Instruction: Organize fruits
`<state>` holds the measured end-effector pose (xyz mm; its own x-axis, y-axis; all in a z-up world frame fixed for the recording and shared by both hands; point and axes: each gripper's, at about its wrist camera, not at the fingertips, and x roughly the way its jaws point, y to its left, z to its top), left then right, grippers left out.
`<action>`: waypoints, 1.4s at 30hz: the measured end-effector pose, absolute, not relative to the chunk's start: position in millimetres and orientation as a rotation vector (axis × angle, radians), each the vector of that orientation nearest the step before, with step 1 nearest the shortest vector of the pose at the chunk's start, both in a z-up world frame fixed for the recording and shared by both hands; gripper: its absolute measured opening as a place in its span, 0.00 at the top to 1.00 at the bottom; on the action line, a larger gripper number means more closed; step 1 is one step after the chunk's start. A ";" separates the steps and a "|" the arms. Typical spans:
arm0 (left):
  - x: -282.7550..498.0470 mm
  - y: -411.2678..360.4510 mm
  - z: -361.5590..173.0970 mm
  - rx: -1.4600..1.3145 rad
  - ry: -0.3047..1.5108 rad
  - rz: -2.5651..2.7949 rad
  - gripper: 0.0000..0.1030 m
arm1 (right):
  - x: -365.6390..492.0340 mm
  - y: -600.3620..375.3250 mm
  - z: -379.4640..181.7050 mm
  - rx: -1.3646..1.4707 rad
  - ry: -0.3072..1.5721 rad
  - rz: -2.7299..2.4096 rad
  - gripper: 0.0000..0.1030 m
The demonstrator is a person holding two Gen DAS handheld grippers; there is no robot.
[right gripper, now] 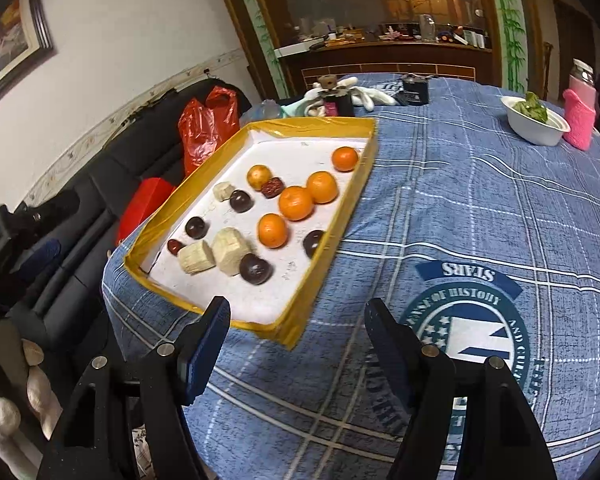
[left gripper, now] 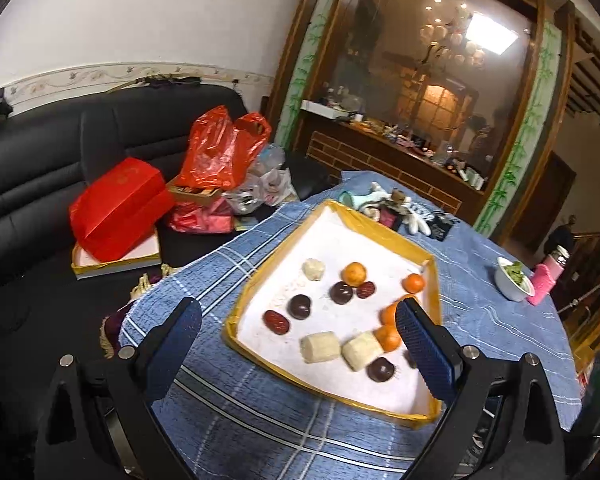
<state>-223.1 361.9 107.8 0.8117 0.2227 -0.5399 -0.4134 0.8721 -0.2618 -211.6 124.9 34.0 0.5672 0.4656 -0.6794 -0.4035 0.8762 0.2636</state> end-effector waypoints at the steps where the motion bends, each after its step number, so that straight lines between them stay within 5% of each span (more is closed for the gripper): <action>1: -222.0 364.1 108.2 -0.382 0.527 0.354 0.06 | -210.2 121.4 33.4 0.087 0.821 0.508 0.27; 42: -190.6 307.2 117.3 -0.216 0.569 0.351 0.06 | -197.1 85.6 16.2 0.139 0.811 0.518 0.24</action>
<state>-190.6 307.2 117.3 0.7856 0.2642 -0.5595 -0.3819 0.9185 -0.1025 -197.1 85.6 16.2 0.5720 0.4922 -0.6561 -0.3879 0.8671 0.3124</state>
